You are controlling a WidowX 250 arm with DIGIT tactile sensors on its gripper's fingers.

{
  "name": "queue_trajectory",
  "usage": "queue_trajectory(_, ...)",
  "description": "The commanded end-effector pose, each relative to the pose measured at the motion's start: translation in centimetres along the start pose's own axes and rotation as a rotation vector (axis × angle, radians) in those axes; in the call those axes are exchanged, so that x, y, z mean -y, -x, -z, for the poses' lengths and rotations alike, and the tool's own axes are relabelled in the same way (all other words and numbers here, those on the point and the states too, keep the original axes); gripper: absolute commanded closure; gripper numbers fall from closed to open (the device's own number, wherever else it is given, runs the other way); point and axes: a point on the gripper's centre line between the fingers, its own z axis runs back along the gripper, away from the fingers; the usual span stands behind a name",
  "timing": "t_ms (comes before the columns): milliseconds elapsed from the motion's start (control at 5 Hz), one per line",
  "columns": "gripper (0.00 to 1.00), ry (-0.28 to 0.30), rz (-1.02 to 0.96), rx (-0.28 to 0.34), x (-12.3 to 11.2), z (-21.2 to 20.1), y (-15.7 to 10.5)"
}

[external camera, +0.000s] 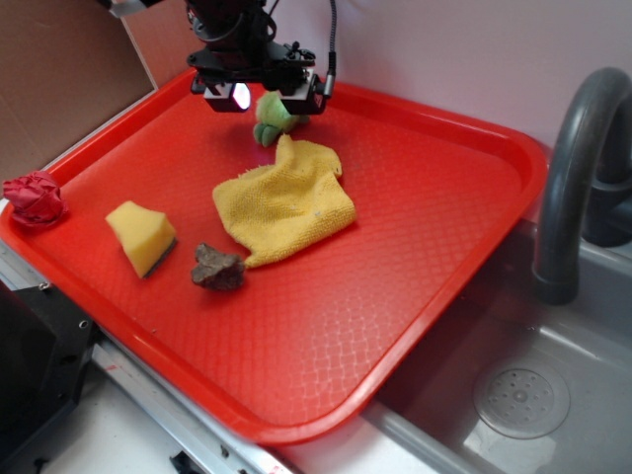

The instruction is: Grab the green animal.

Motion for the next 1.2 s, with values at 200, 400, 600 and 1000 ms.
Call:
queue_trajectory(200, 1.0, -0.012, 0.083, 0.025, 0.3, 1.5, -3.1)
queue_trajectory(400, 1.0, -0.043, 0.129, -0.037, 0.2, -0.9, -4.1)
queue_trajectory(600, 1.0, -0.018, 0.193, -0.102, 1.0, -6.6, -3.1)
queue_trajectory(1000, 1.0, 0.113, 0.191, -0.083, 0.2, -17.3, 0.1)
